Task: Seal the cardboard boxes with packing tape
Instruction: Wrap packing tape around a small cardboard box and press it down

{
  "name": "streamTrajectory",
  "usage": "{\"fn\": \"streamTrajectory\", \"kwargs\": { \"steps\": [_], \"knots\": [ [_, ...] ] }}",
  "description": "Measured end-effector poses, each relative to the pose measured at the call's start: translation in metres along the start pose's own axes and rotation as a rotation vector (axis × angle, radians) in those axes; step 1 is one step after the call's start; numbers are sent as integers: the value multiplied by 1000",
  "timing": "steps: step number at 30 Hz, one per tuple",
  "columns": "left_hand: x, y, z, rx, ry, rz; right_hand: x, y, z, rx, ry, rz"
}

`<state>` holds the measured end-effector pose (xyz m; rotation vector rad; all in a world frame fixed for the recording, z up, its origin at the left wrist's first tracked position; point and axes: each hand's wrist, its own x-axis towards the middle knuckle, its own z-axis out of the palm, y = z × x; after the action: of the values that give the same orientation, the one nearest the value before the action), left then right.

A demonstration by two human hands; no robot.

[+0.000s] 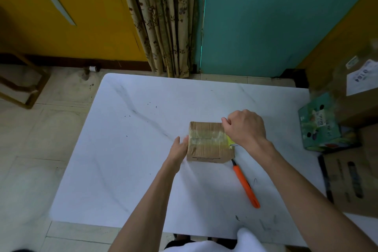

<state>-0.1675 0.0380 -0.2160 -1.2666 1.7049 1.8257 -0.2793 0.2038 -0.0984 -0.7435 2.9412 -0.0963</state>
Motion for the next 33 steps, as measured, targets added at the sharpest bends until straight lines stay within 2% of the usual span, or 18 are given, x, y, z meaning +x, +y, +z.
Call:
{"fn": "streamTrajectory", "kwargs": {
  "steps": [3, 7, 10, 13, 17, 21, 27, 33],
  "knots": [
    [-2, 4, -5, -17, 26, 7, 1, -4, -1, -28, -10, -14],
    [-17, 43, 8, -66, 55, 243, 0, -8, -1, -45, -13, -14],
    [-30, 52, 33, 178, 125, 346, -1, -8, -2, -37, -3, -1],
    [-40, 35, 48, 481, 316, 446, -3, -7, -3, -18, 5, 3],
    [-41, 32, 50, 534, 424, 443, -1, -6, 0, 8, 28, -17],
    [-42, 34, 50, 579, 457, 420, -3, 6, 0, 99, 44, -55],
    [-44, 36, 51, 639, 466, 401, -9, 31, 5, 299, 43, -15],
    [-44, 36, 52, 729, 462, 410, -18, 47, 17, 125, -51, 47]
  ]
}}
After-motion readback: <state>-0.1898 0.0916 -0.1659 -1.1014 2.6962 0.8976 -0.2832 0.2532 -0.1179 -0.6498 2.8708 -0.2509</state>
